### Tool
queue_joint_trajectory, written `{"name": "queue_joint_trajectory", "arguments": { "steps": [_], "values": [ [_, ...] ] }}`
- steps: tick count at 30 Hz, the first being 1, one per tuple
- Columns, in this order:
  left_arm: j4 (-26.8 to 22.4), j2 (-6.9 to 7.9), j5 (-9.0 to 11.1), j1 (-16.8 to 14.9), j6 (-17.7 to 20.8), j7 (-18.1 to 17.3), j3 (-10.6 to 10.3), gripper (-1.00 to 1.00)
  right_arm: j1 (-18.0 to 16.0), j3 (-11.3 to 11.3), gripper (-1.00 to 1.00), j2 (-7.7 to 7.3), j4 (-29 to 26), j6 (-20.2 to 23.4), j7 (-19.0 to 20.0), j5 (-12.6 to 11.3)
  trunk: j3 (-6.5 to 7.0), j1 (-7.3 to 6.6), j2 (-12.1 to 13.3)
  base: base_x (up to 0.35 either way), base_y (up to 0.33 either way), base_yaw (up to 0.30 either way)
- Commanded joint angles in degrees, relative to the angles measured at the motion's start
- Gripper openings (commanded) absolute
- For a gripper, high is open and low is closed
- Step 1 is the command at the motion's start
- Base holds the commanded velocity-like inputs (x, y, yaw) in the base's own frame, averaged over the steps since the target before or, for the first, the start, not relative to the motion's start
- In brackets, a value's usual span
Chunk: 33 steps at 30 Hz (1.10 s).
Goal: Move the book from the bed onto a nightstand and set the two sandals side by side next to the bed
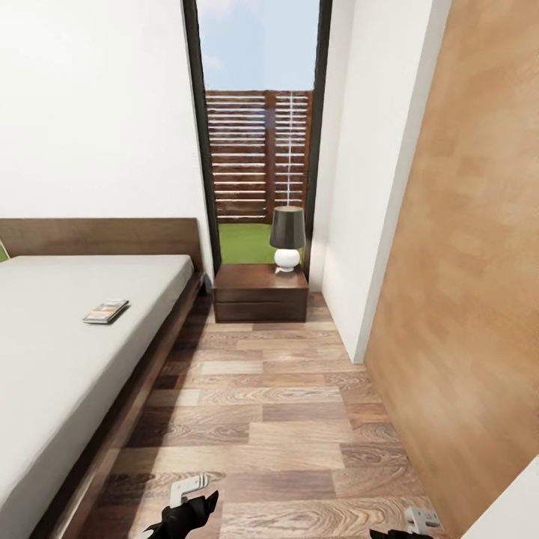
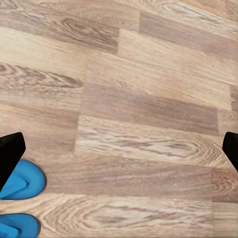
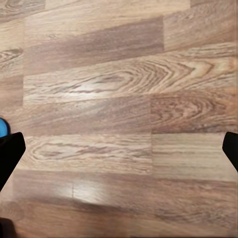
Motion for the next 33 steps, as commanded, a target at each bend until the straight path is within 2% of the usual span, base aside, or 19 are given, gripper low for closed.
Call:
{"name": "queue_joint_trajectory", "arguments": {
  "steps": [1, 11, 33],
  "values": [
    [0.0, -0.04, 0.3, 0.0, 0.0, -0.4, 0.3, 1.0, 0.0, -0.2, 1.0, -0.01, 0.0, 0.1, 0.3, -0.2, -0.15, -0.01, 0.0, 0.0, 0.0, -0.083],
    [0.0, -0.05, 0.3, 0.0, 0.0, -0.4, 0.3, 1.0, 0.0, -0.2, 1.0, -0.01, 0.0, 0.1, 0.3, -0.2, -0.49, -0.01, 0.0, 0.0, 0.0, -0.037],
    [0.0, -0.1, 0.3, 0.0, 0.0, -0.4, 0.3, 1.0, 0.0, -0.2, 1.0, -0.01, 0.0, 0.1, 0.3, -0.2, 3.46, -4.84, 8.8, 0.0, 0.0, 0.0]
  ]
}}
